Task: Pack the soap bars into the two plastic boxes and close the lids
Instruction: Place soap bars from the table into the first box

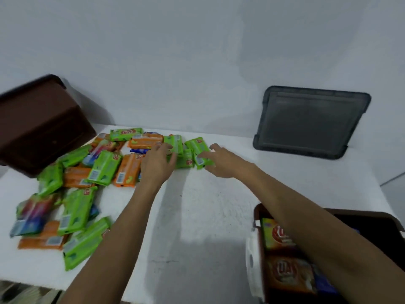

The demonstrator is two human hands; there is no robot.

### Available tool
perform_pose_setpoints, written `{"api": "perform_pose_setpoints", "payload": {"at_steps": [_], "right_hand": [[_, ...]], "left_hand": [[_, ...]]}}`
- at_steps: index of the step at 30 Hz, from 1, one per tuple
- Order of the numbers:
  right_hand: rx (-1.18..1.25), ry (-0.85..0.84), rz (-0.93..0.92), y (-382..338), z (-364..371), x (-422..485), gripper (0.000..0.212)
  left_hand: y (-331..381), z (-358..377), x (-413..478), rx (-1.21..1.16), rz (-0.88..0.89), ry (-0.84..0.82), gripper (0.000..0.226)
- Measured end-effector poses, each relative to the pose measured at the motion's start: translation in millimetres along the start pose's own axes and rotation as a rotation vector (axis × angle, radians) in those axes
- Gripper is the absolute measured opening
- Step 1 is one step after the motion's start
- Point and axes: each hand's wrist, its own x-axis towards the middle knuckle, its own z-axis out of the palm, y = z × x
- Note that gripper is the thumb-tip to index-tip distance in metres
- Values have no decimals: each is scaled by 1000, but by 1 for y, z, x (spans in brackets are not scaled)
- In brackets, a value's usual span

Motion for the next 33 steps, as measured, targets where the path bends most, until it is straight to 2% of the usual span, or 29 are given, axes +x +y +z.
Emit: {"api": "perform_pose_setpoints", "payload": {"at_steps": [3,9,12,18,21,25,29,33], "right_hand": [[-27,-54,18,0,7,30,52],[6,53,29,-6,19,48,46],[-35,47,51,-3,16,46,52],[167,242,104,15,-2,19,27],[341,426,125,19,-22,-11,22],[507,526,100,20,-40,-70,17],[691,617,89,22,-51,-144,17],[724,686,80,23,-50,-215,16]], "left_hand": [[-10,4,37,71,-61,-73,49],[1,10,70,208,-141,-137,76],[7,13,75,264,-152,-186,75],[11,19,72,216,-118,-278,81],[14,14,62,52,-122,-223,96],[18,2,35,-324,-153,-126,100],[48,-10,-21,-948,-184,-71,87],[93,-15,-88,-1116,-14,-70,66]]}}
